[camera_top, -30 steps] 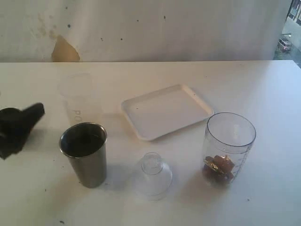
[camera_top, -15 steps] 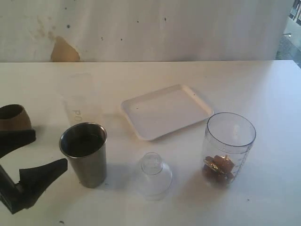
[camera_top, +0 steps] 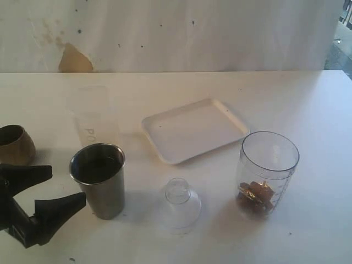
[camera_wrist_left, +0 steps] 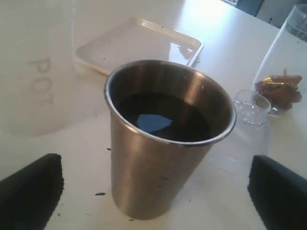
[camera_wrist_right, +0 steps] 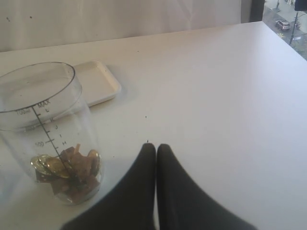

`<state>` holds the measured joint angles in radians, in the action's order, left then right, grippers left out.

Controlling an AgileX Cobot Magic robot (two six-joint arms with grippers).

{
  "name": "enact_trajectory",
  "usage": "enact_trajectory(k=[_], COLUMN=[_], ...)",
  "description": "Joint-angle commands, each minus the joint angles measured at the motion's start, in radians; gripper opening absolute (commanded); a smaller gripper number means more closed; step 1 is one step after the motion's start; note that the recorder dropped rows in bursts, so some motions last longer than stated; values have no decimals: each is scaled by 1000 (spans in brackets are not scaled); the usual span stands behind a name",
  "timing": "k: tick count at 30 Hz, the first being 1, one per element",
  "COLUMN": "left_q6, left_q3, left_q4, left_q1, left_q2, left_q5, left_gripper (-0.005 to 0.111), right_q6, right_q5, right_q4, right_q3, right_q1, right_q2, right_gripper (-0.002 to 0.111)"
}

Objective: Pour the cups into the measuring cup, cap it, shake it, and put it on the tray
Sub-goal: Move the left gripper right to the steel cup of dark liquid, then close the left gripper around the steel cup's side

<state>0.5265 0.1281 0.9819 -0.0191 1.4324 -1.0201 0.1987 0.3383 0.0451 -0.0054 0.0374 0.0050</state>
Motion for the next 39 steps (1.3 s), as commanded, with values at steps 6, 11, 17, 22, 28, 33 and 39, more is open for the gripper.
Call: enact_trajectory(k=[6,11,17,22,28,33,39], left_q6=[-144,-159,-267,-269,-269,-271,-273], left_q3=[49,103,176,230,268,293,305], left_q4=[9,18,9,-2,6,20,6], left_q1=[8,55,114,114,114,114,114], left_q2=[127,204,301,352,420,452,461], left_q5=[-71,-69,-25,-35,-57,-146,-147], left_gripper=[105,105,105,105,105,105,105], right_q6=[-1,50,50,50,50,50,50], right_q5=[-2,-2,-2,-2,-2,-2,-2], right_q4=[5,5,5,5,5,5,5], right_q3=[5,5,5,5,5,5,5], right_q1=[5,5,5,5,5,5,5], right_q2=[-5,-5,-5,-5,-5,-5,-5], right_gripper=[0,0,0,0,0,0,0])
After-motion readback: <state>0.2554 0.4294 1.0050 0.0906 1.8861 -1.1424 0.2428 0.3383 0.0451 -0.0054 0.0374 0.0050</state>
